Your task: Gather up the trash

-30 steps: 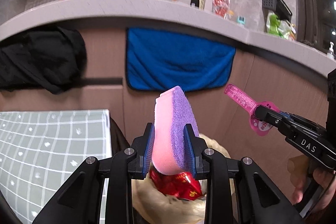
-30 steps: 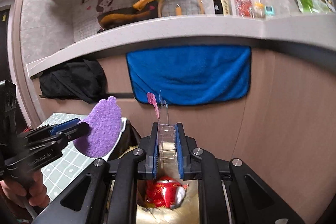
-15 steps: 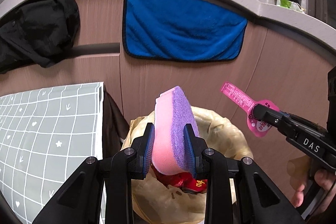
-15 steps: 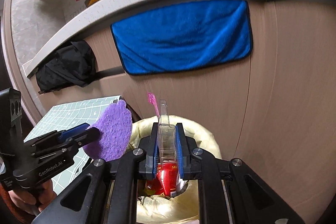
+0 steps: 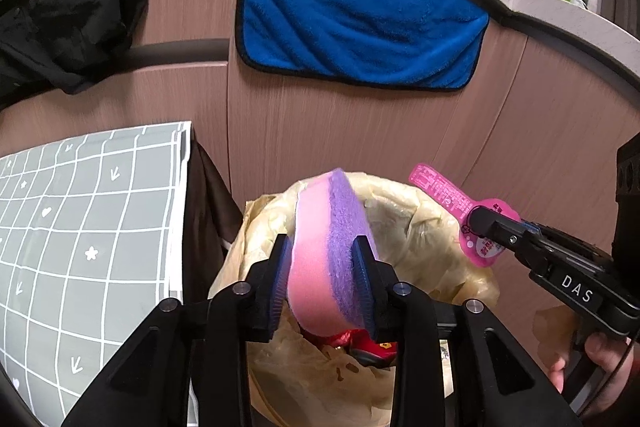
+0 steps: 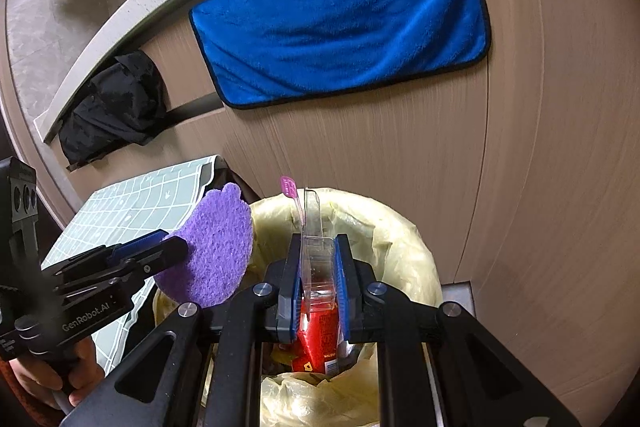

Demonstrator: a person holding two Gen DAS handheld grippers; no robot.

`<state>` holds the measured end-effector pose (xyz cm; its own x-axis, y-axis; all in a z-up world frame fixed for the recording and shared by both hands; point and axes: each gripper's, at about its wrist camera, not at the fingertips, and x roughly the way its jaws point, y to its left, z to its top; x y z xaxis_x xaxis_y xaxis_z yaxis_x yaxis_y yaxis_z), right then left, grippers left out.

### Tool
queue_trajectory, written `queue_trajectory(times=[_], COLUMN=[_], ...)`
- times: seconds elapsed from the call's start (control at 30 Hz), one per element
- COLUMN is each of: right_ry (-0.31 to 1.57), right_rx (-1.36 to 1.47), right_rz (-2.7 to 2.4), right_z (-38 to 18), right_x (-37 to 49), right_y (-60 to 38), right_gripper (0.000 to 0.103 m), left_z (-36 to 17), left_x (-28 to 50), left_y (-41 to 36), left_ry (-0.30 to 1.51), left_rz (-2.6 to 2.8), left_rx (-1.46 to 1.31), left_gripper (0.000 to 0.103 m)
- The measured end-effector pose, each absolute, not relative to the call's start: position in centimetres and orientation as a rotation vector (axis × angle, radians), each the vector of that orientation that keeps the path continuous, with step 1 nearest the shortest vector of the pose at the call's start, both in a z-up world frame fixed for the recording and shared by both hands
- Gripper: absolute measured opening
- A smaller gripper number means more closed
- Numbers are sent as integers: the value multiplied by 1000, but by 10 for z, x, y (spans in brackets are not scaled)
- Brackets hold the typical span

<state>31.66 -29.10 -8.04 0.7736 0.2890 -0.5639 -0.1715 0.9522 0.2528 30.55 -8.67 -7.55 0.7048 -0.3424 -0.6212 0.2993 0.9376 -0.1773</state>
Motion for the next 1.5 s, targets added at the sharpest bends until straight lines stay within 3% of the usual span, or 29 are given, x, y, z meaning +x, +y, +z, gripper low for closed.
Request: queue_trajectory(times=[0.1, 0.23, 0.3, 0.4, 0.6, 1.03, 1.5], right_ry=[645, 661, 661, 661, 633, 534, 459], right_rx=[196, 210, 205, 203, 228, 121, 15], right_rz=[244, 242, 222, 202, 220, 241, 244], right_z=[-83, -83, -82, -78, -59, -20, 5], right_x=[317, 315, 311, 304, 275, 135, 23], right_y=[-291, -291, -291, -291, -287, -239, -195], right_gripper=[17, 35, 35, 37, 45, 46, 46], left_z=[-78, -81, -79, -72, -46, -10, 2], left_x=[310, 311, 307, 296, 257, 91, -12], left_y=[-88, -86, -85, -83, -67, -9, 25], left_ry=[730, 759, 759, 745, 654, 517, 494], left_rz=[-354, -356, -354, -354, -323, -154, -109], left_rx=[-49, -46, -45, -36, -49, 13, -20], left_gripper=[36, 36, 38, 53, 55, 55, 55])
